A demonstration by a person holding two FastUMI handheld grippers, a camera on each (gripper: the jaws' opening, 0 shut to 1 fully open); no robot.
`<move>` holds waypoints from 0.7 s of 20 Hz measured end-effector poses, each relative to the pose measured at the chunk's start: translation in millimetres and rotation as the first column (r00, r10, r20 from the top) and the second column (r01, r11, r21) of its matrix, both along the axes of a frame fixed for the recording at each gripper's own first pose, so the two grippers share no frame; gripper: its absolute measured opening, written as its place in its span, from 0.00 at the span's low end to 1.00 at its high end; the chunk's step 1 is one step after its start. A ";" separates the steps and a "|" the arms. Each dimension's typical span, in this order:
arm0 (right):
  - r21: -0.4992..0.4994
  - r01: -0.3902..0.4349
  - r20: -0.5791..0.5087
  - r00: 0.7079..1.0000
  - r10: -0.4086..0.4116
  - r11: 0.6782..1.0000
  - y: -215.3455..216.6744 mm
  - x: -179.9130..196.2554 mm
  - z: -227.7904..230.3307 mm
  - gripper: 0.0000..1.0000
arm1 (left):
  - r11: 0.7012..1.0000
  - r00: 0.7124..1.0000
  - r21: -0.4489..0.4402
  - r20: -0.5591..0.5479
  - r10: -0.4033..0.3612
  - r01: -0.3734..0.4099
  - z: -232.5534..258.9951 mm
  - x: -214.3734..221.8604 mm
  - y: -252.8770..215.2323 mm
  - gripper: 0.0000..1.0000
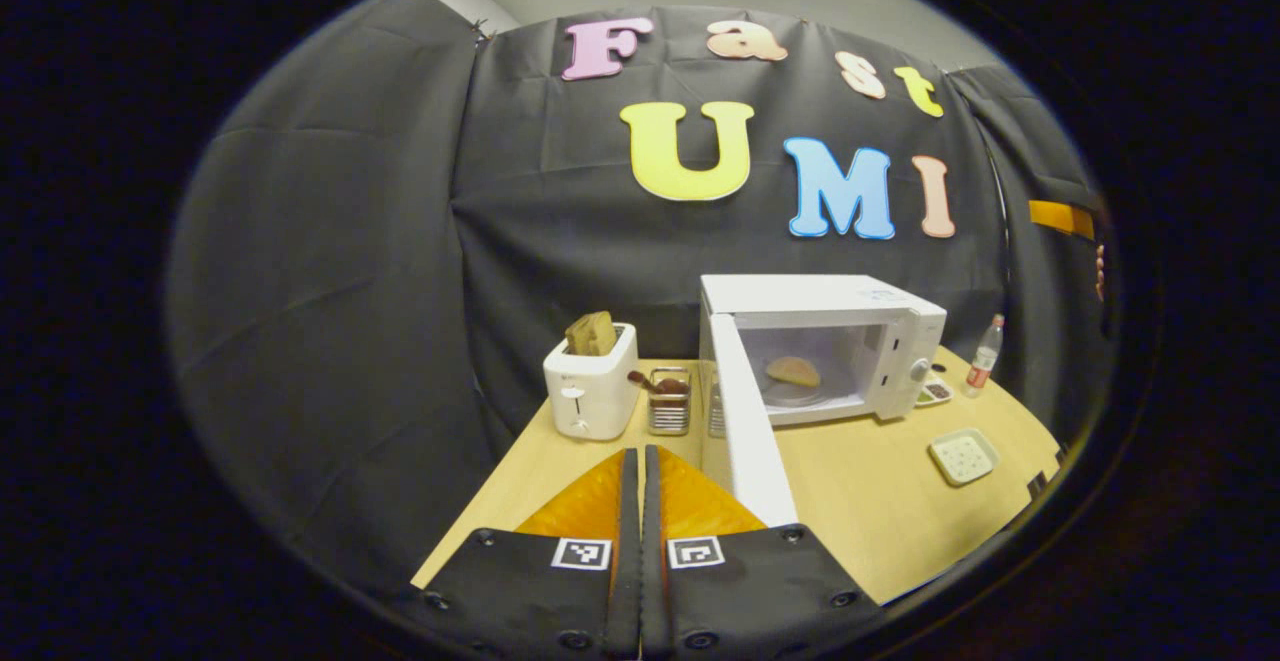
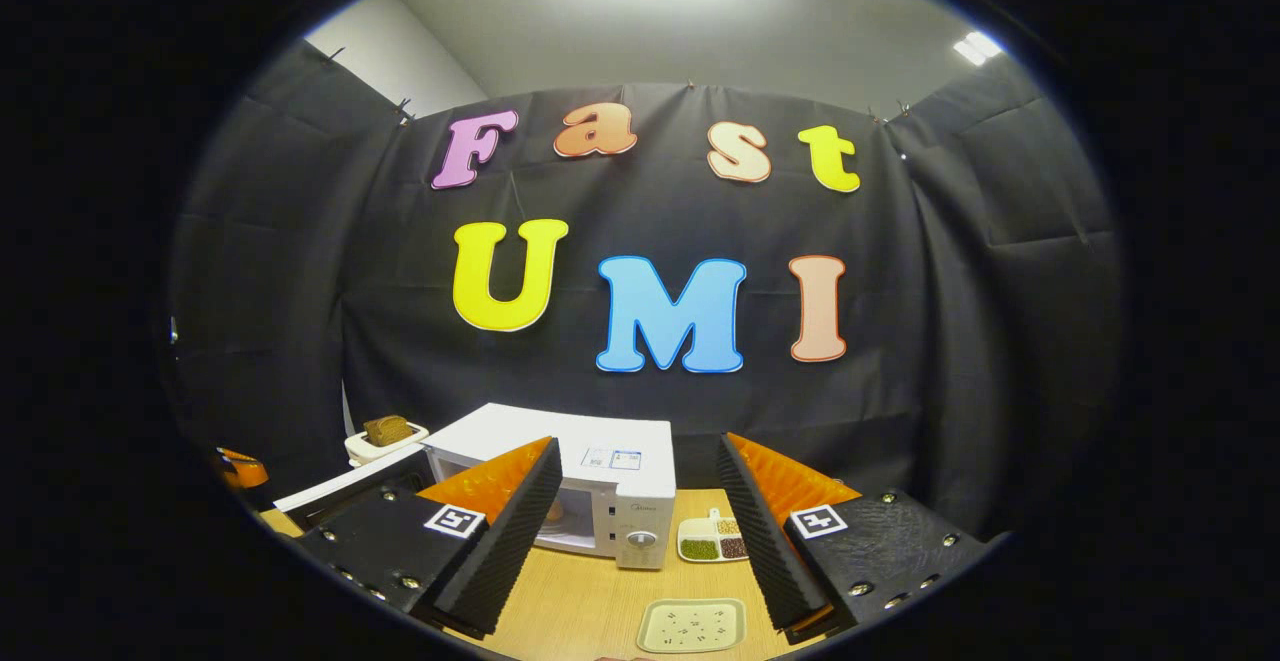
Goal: Open the microwave oven with the left hand, put the food in, and close the microwave oven.
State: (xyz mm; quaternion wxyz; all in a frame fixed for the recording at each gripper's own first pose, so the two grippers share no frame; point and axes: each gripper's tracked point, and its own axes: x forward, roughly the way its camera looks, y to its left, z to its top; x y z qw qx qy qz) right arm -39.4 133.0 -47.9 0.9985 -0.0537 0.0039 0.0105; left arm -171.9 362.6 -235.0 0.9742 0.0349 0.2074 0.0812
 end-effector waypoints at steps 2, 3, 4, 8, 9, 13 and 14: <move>-0.002 -0.002 -0.010 1.000 0.002 1.000 1.0 -0.2 -3.8 0.95 | 1.000 1.000 -0.007 -0.027 -0.013 0.013 -11.5 -8.3 -2.4 0.07; -0.004 -0.004 -0.013 1.000 0.004 1.000 1.5 -0.2 -6.0 0.95 | 1.000 0.999 -0.008 -0.036 -0.026 0.026 -16.1 -12.0 -6.3 0.07; -0.005 -0.004 -0.013 1.000 0.004 1.000 1.7 -0.6 -5.6 0.95 | 0.999 0.998 -0.007 -0.043 -0.039 0.039 -18.8 -12.2 -10.8 0.07; -0.005 -0.011 -0.014 1.000 0.011 1.000 4.6 0.1 -7.3 0.95 | 0.996 0.993 -0.011 -0.073 -0.091 0.091 -29.1 -15.8 -35.0 0.07; -0.006 -0.013 -0.012 1.000 0.013 1.000 4.2 0.2 -6.8 0.95 | 0.996 0.993 -0.002 -0.074 -0.091 0.091 -31.0 -13.9 -37.2 0.07; -0.007 -0.014 -0.008 1.000 0.014 1.000 0.8 -0.5 -5.8 0.95 | 0.991 0.988 -0.033 -0.077 -0.135 0.133 -28.9 -18.6 -66.8 0.07; -0.008 -0.012 -0.007 1.000 0.012 1.000 -0.4 -0.7 -4.9 0.95 | 0.989 0.986 -0.037 -0.079 -0.148 0.146 -30.4 -17.7 -74.6 0.07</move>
